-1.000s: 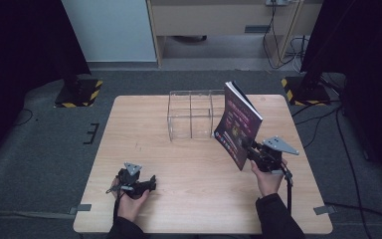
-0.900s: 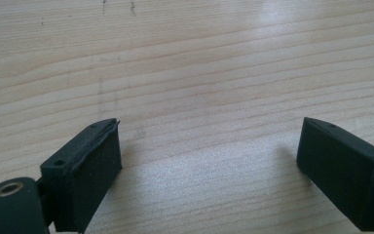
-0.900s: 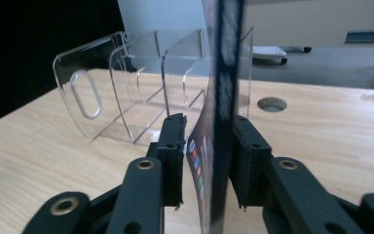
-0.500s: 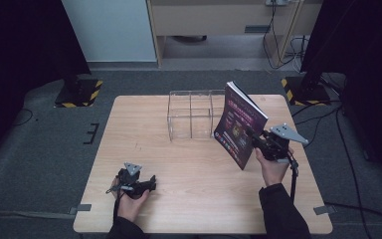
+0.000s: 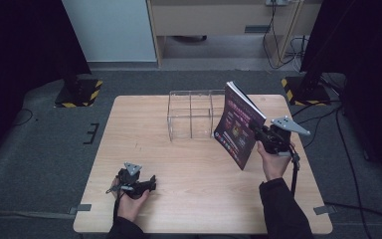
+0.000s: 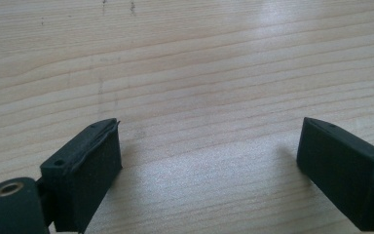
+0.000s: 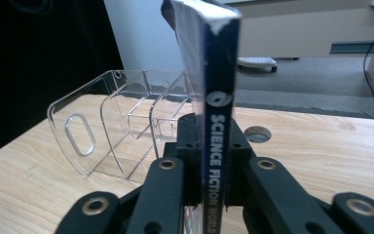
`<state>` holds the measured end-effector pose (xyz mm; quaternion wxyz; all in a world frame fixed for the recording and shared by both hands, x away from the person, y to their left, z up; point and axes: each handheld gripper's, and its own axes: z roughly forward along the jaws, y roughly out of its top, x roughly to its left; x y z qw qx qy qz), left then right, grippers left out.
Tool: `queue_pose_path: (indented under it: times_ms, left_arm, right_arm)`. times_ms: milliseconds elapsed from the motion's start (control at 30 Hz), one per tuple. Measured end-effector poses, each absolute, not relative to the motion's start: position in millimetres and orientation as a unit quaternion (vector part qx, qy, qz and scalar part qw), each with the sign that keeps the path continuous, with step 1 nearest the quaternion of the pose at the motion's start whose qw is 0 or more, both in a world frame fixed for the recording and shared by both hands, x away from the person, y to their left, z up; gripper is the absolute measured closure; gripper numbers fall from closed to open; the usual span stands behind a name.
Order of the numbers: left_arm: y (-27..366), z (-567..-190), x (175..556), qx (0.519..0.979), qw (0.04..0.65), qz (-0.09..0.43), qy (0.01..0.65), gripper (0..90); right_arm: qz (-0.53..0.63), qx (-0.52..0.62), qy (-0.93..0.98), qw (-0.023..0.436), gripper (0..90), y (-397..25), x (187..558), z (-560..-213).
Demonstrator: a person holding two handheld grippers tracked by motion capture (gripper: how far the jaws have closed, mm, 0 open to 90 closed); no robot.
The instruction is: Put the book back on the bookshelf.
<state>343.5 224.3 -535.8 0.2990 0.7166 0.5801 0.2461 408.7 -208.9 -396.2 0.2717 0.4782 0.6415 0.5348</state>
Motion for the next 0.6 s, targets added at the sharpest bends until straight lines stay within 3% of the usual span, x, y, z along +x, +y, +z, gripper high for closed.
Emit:
queue_pose_path:
  times_ms: [600]
  left_arm:
    - [224.3, -535.9, 343.5, 0.716, 0.299, 0.246, 0.580, 8.1]
  right_arm:
    - [0.556, 0.465, 0.625, 0.291, 84.2, -194.4, 406.4, -382.2]
